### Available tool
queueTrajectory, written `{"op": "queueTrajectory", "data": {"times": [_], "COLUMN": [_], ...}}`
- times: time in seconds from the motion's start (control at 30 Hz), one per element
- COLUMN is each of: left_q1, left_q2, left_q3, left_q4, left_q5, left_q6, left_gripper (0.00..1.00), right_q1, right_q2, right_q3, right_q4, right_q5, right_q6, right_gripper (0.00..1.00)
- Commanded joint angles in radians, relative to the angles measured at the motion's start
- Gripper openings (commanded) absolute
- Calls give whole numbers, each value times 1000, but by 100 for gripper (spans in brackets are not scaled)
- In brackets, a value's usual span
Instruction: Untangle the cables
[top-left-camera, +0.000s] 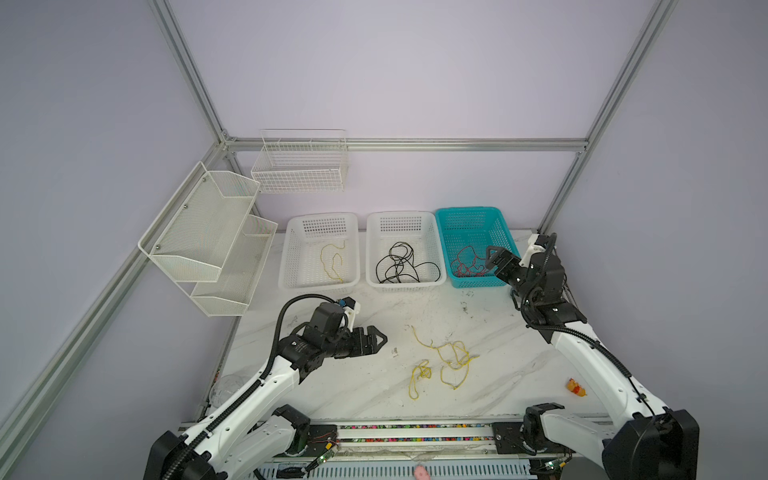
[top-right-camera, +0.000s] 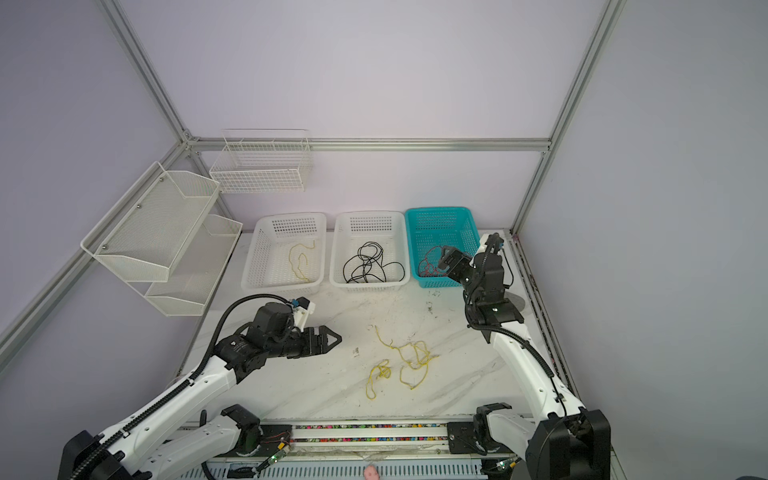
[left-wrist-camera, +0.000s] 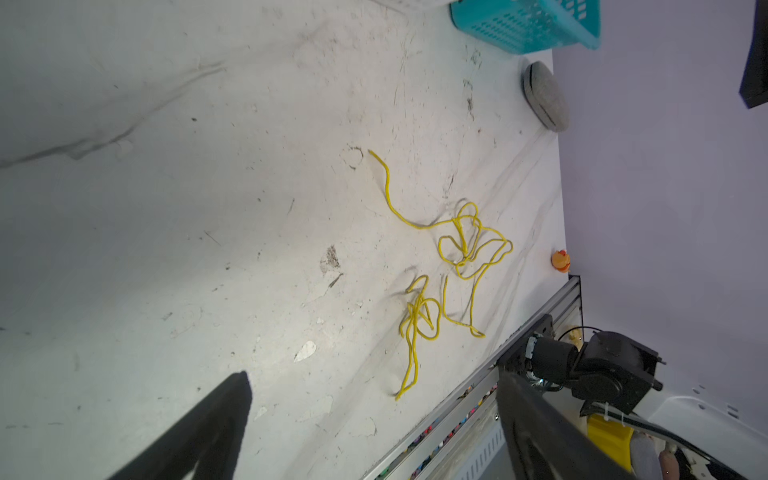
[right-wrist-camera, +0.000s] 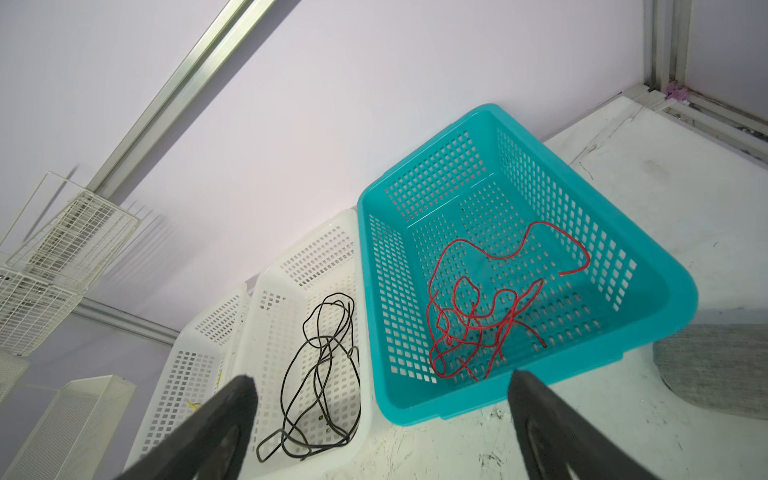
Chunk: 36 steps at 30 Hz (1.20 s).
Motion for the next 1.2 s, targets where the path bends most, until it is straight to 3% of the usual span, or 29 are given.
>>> {"op": "queueTrajectory", "data": {"times": [0.0,0.13,0.3,0.67,0.9,1.17], "left_q1": [-96,-193,-270,-367,-379,-379], "left_q2": [58,191,327,470,491,328], "left_q3": [-50,-24,32,110,124,78], "left_q4": [56,90,125,179,198,283], "left_q5": [-79,-97,-89,-73,-66,-118], "left_q6": [-40,-41,-29,-49,-50,-87], "left_gripper": [89,83,67,67,63,62], "right_q1": [-3,-4,-3,-2,-2,-3], "right_q2": [-60,-112,-132,-136,-142,-138], "right_q3": [-78,-154,-187,-219,-224,-227], "right_q4": [48,87,111,137,146,157], "right_q5": [-20,-3,-3,-30,-41,-47], "right_q6": [-18,-33,-37,-39,-41,-41], "right_gripper": [97,97,97,97,97,97]}}
